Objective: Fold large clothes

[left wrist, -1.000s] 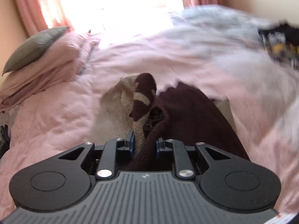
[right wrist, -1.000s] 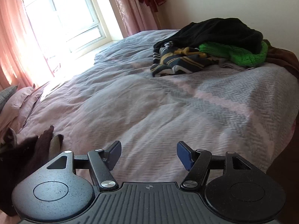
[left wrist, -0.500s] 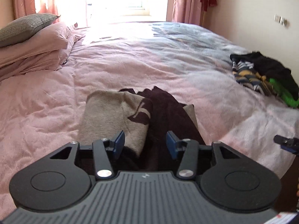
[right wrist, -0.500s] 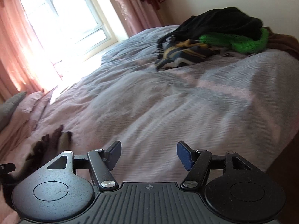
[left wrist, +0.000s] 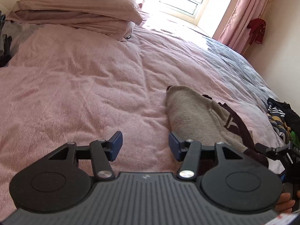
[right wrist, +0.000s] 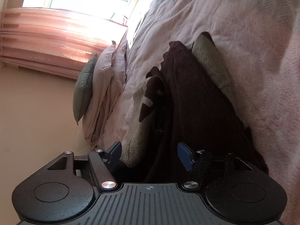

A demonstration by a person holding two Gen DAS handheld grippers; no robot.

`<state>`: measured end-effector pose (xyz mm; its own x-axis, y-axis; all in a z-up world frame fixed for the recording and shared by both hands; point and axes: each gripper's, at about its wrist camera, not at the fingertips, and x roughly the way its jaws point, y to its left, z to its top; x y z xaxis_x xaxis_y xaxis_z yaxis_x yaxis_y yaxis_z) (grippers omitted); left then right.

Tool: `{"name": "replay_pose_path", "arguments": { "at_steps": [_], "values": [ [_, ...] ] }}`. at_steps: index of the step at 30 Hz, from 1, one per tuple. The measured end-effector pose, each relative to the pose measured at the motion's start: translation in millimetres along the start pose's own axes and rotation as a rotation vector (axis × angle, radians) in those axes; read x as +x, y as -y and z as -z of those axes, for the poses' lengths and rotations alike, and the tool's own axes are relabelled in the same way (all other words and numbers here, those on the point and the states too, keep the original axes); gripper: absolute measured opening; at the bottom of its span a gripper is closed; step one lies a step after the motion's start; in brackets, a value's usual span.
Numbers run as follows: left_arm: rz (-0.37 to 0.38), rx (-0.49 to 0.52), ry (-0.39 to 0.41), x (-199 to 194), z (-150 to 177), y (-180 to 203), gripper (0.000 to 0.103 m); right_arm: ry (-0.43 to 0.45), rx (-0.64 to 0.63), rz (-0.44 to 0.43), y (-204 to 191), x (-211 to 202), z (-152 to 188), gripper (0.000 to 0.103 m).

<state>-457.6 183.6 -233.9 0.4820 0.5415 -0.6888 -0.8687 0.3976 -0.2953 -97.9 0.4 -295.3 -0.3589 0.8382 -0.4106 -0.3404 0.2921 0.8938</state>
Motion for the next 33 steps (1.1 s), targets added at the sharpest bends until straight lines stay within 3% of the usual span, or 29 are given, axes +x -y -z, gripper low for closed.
{"name": "replay_pose_path", "arguments": {
  "at_steps": [6, 9, 10, 12, 14, 17, 20, 23, 26, 28, 31, 33],
  "values": [
    [0.032, -0.035, -0.012, 10.0, 4.8, -18.8, 0.049, -0.016, -0.017, 0.031, -10.0, 33.6, -18.3, 0.063],
    [0.053, -0.041, -0.016, 14.8, 5.5, -19.2, 0.049, -0.025, -0.109, 0.055, -22.0, 47.1, -17.5, 0.062],
    [0.060, -0.037, -0.018, 15.9, 6.0, -18.7, 0.049, -0.026, -0.164, 0.080, -27.9, 50.8, -15.0, 0.054],
    [0.066, -0.029, -0.022, 18.6, 6.6, -16.2, 0.049, -0.031, -0.280, 0.125, -39.4, 57.9, -8.2, 0.015],
    [0.075, -0.020, -0.019, 20.8, 5.4, -11.3, 0.049, 0.002, -0.440, 0.150, -54.3, 55.8, 2.7, 0.016],
    [0.111, -0.005, 0.002, 18.3, 1.0, -3.0, 0.049, 0.124, -0.711, 0.167, -85.0, 34.4, 20.1, 0.015],
    [0.165, 0.032, 0.023, 16.2, -2.5, 13.3, 0.049, 0.223, -0.787, 0.160, -93.4, 1.7, 19.4, 0.015],
    [0.222, 0.092, 0.020, 21.3, 0.2, 38.2, 0.048, 0.238, -0.696, 0.212, -66.8, -19.9, 3.3, 0.015],
    [0.250, 0.132, -0.028, 36.7, 9.8, 61.8, 0.047, 0.205, -0.498, 0.295, -6.3, -22.8, -14.9, 0.015],
    [0.262, 0.140, -0.063, 45.7, 17.9, 71.5, 0.046, 0.227, -0.371, 0.261, 19.4, -28.8, -16.8, 0.015],
    [0.249, 0.164, -0.059, 47.9, 24.8, 80.0, 0.042, 0.288, -0.420, 0.188, 4.2, -43.8, -7.9, 0.015],
    [0.246, 0.179, -0.051, 46.6, 26.6, 82.9, 0.042, 0.293, -0.471, 0.202, -5.6, -44.9, -5.0, 0.015]
  ]
}}
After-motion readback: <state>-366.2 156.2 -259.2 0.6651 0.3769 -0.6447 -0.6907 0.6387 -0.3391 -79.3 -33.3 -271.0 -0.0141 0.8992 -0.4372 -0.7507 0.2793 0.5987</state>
